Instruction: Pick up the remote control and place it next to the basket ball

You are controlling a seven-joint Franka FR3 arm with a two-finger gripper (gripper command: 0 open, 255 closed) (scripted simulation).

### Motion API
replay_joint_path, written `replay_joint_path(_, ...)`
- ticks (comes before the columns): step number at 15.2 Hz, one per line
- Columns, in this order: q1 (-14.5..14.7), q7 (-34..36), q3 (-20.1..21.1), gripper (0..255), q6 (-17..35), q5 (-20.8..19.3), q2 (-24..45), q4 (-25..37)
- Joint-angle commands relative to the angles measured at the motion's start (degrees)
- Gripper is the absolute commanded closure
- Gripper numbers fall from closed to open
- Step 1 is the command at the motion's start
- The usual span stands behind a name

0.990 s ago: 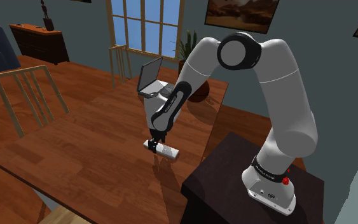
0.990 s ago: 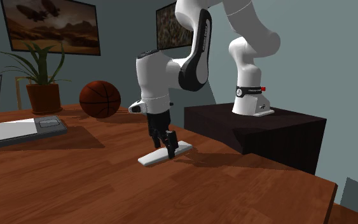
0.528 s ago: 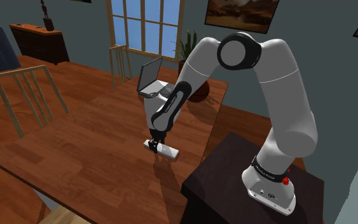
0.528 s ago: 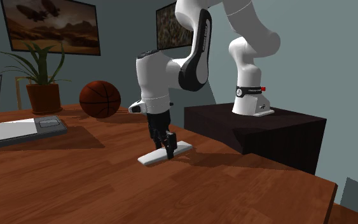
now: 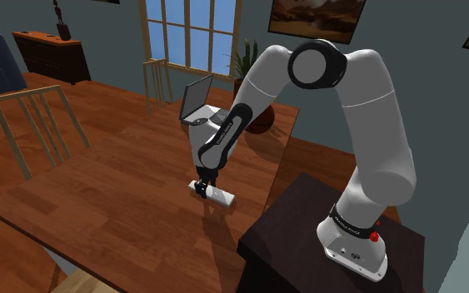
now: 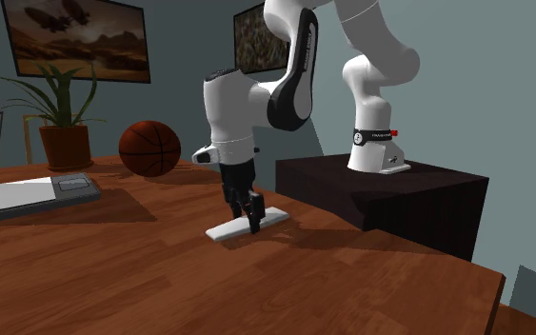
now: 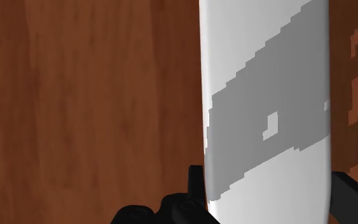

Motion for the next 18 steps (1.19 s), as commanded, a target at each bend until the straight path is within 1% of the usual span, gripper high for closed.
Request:
replay_joint_path(1, -0.14, -0.12, 0.25, 255, -0.87, 0.23, -1.27, -0.4)
replay_joint_path(18, -1.68, -2.04, 2.36, 255, -10.22, 2.95, -13.15, -2.84)
